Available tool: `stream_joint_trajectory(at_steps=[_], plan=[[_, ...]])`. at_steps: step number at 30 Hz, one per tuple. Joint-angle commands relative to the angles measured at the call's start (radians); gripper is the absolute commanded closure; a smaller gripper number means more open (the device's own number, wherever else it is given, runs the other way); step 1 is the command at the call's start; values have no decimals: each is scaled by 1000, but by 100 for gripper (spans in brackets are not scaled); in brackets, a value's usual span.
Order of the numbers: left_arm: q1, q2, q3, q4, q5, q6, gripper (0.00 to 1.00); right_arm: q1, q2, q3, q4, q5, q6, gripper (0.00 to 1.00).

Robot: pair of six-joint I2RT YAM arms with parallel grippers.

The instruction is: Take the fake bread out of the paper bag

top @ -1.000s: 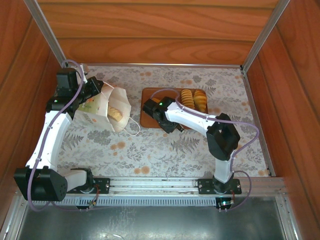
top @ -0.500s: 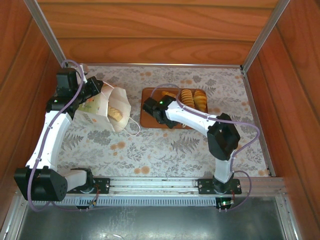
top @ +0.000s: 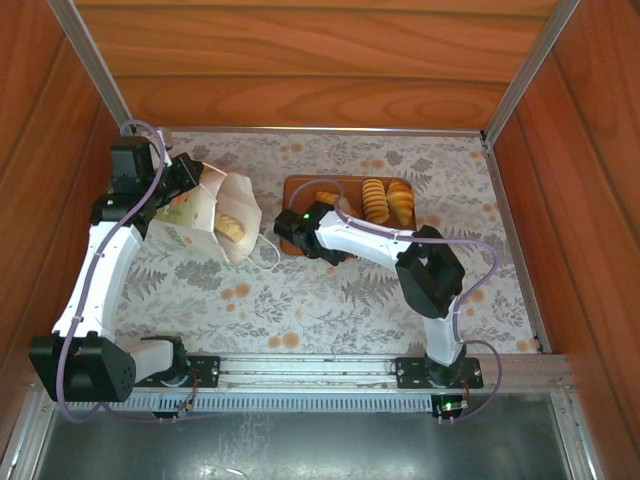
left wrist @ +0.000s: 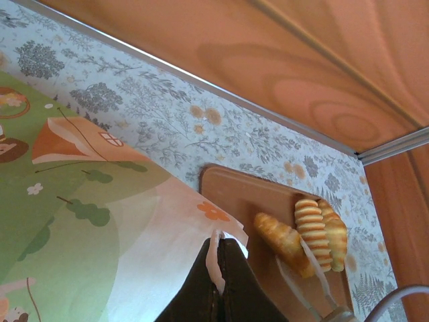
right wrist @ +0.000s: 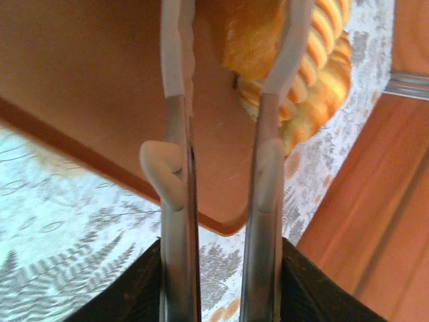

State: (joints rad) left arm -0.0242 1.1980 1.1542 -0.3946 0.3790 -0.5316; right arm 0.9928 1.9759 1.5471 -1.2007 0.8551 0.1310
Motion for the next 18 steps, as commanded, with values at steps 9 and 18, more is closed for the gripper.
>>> stream_joint_trajectory(at_steps=[9,18], plan=[[14,3,5,36,12,0,100,23,-120,94,-51,-300,-10,51],[14,-14,-3,40,29,-5,100,-204,-268,70,53,-712,-60,52]])
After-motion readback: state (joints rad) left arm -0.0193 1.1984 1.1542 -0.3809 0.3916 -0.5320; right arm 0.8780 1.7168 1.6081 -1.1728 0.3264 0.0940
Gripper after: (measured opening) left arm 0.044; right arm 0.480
